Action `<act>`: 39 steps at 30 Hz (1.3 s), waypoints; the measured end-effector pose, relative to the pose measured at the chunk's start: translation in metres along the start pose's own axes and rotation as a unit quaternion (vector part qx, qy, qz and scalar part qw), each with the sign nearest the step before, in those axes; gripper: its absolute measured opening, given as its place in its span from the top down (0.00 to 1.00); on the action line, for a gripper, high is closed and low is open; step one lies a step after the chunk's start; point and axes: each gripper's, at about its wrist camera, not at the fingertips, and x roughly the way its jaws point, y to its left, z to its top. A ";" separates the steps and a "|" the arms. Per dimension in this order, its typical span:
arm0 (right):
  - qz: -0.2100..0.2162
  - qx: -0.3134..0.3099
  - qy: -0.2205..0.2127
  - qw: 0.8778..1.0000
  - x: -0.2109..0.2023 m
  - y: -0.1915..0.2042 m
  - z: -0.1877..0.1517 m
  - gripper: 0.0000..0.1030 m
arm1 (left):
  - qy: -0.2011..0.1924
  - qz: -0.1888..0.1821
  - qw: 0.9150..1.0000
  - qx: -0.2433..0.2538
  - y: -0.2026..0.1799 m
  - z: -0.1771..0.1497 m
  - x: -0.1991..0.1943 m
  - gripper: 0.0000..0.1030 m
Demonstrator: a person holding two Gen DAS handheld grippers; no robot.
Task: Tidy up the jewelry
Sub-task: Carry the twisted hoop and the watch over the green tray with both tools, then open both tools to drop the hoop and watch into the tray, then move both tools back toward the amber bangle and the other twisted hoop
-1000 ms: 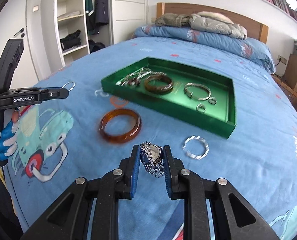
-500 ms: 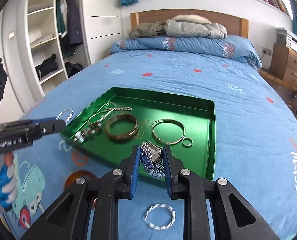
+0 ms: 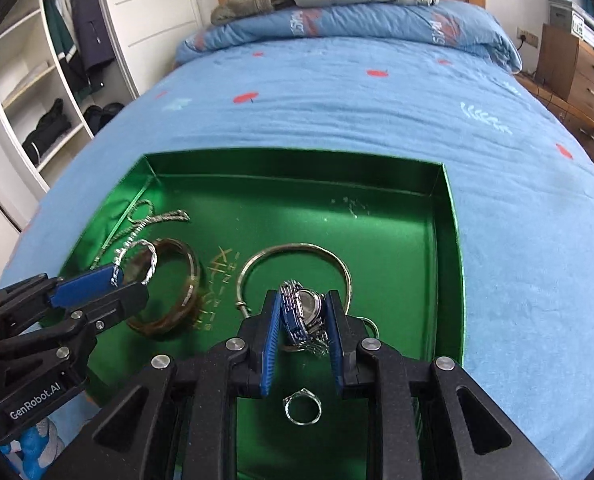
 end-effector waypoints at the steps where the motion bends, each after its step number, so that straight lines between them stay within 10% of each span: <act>1: 0.000 -0.003 0.000 1.000 0.001 0.001 0.000 0.78 | 0.003 0.001 1.000 0.000 0.001 0.000 0.003 0.70; 19: -0.021 -0.020 -0.013 1.000 -0.014 0.006 0.006 0.54 | 0.008 0.030 0.999 0.024 -0.007 0.000 0.002 0.67; 39: -0.017 0.001 -0.109 0.994 -0.190 -0.002 -0.025 0.45 | -0.059 0.050 0.997 0.000 -0.015 -0.010 -0.154 0.61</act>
